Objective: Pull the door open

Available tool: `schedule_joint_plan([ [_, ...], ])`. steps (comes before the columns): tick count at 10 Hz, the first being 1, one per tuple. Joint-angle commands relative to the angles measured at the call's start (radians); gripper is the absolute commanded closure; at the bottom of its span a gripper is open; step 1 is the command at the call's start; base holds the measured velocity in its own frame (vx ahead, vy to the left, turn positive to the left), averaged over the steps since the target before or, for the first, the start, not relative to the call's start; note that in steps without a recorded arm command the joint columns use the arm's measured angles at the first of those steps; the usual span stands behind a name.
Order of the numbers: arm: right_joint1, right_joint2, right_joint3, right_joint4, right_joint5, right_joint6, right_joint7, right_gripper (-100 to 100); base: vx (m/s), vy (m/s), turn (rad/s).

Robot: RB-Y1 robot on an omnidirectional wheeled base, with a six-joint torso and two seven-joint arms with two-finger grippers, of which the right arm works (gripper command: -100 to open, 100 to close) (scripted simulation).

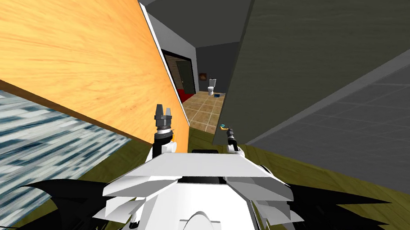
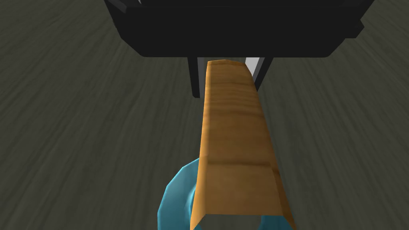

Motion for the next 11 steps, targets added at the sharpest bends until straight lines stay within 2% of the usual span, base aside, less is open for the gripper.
schedule_joint_plan([
  [1,-0.012,0.014,0.007,-0.001,0.014,-0.017,-0.012,100,0.143,0.007,0.186],
  [2,-0.001,-0.001,0.0,0.003,0.006,-0.009,-0.011,100,0.075,-0.013,0.02],
  [4,0.009,-0.03,0.008,0.011,0.009,-0.036,-0.045,100,-0.074,-0.03,0.234],
  [6,0.017,-0.045,0.014,0.017,0.01,-0.051,-0.064,100,-0.143,0.0,0.169],
  [7,0.025,-0.063,0.02,0.023,0.011,-0.067,-0.087,100,-0.159,0.025,0.235],
  [8,0.03,-0.073,0.024,0.027,0.012,-0.076,-0.098,100,-0.179,0.033,0.196],
  [10,0.05,-0.114,0.039,0.042,0.016,-0.113,-0.149,100,-0.172,0.061,0.257],
  [11,0.055,-0.124,0.043,0.046,0.016,-0.122,-0.162,100,-0.133,0.072,0.11],
])
